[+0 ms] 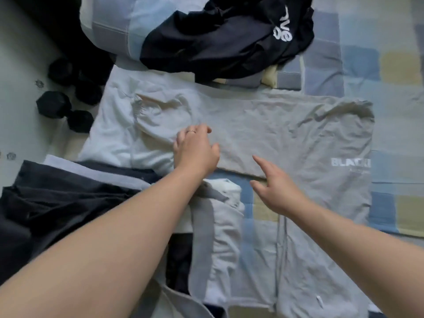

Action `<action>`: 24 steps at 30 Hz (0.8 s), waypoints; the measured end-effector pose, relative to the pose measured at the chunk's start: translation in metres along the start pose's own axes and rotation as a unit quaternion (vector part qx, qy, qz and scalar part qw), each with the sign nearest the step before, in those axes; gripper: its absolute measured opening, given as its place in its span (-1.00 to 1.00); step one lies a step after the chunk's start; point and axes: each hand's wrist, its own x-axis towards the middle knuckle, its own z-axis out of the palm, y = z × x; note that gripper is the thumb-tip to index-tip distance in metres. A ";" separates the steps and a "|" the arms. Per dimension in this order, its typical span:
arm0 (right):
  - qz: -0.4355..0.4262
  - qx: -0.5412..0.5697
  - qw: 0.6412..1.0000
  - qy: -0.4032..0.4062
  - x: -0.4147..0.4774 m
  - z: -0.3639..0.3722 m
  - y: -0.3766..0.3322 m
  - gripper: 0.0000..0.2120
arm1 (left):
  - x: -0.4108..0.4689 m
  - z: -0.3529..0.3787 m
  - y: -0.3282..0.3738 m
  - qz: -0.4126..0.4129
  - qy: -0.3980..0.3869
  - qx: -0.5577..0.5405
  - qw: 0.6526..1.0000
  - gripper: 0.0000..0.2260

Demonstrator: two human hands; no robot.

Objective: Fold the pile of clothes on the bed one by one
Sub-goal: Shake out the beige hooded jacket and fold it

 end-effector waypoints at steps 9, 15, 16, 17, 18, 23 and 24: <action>-0.049 0.017 0.998 -0.037 0.142 0.047 -0.116 -0.34 | 0.131 -0.051 -0.141 -0.135 0.042 -0.104 0.984 -0.16; -0.015 0.078 0.994 -0.069 0.198 0.055 -0.156 -0.32 | 0.167 -0.049 -0.167 -0.178 0.009 -0.286 0.942 -0.01; -0.005 0.089 0.994 -0.070 0.201 0.055 -0.160 -0.33 | 0.171 -0.050 -0.168 -0.185 0.016 -0.307 0.933 -0.03; 0.002 0.100 0.993 -0.069 0.204 0.054 -0.162 -0.33 | 0.175 -0.049 -0.170 -0.191 0.016 -0.320 0.928 -0.06; 0.006 0.112 0.991 -0.067 0.205 0.052 -0.162 -0.33 | 0.178 -0.048 -0.171 -0.192 0.008 -0.321 0.927 -0.12; 0.023 0.167 0.983 -0.076 0.198 0.045 -0.157 -0.36 | 0.177 -0.049 -0.165 -0.179 -0.011 -0.356 0.917 -0.62; 0.027 0.186 0.979 -0.078 0.195 0.042 -0.155 -0.37 | 0.174 -0.051 -0.161 -0.181 0.001 -0.379 0.908 -0.71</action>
